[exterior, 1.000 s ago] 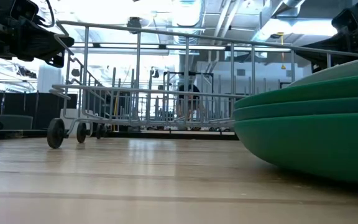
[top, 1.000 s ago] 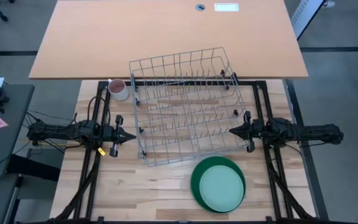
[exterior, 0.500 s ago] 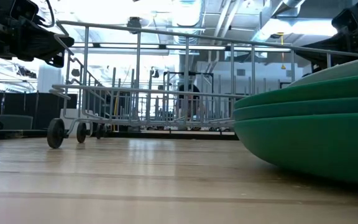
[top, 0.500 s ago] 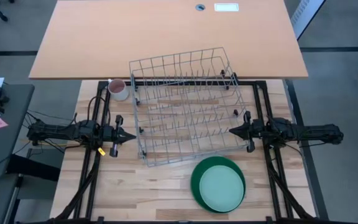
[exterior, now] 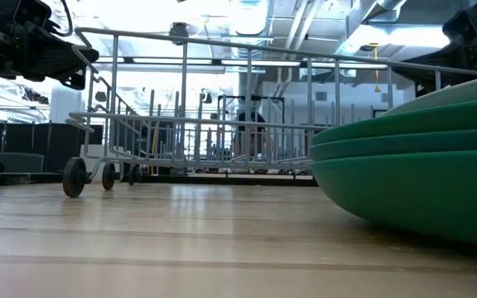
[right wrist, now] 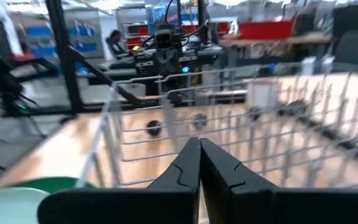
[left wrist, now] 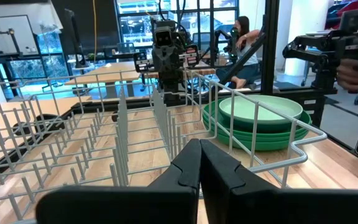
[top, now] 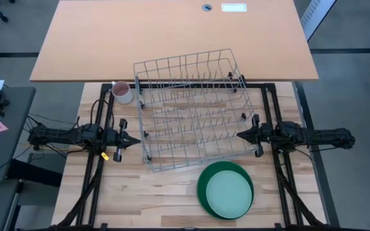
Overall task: Sort dishes
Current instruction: Put the light green plate in the dish rack
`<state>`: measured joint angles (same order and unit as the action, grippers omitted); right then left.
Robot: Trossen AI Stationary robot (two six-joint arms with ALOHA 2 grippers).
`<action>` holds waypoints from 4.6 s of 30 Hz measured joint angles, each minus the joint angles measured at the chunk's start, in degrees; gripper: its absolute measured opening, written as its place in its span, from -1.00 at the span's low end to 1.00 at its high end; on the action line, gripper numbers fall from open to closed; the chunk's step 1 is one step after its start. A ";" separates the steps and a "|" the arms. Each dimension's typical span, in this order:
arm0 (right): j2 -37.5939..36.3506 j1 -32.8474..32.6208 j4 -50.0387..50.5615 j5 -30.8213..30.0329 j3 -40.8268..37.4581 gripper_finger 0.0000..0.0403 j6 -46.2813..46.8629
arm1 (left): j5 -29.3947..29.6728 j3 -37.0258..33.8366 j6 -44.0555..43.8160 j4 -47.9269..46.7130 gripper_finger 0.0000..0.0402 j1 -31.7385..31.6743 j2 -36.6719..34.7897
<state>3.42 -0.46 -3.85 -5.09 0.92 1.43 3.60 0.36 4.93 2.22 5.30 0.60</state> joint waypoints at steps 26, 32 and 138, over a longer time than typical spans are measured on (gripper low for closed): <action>12.42 2.00 8.27 -1.08 35.64 -1.00 -3.36 | 0.02 0.00 0.00 0.00 -1.00 0.02 0.00; 18.57 1.95 9.08 3.29 46.97 -0.98 -1.63 | 0.02 0.00 0.00 0.00 -1.00 0.01 -0.01; 79.10 -55.38 44.26 -14.62 52.75 -0.49 76.74 | -1.02 55.52 -6.14 -16.55 -1.00 11.91 65.12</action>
<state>82.52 -55.84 40.41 -19.70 53.67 78.17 2.57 55.88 -1.21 -14.33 17.21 65.71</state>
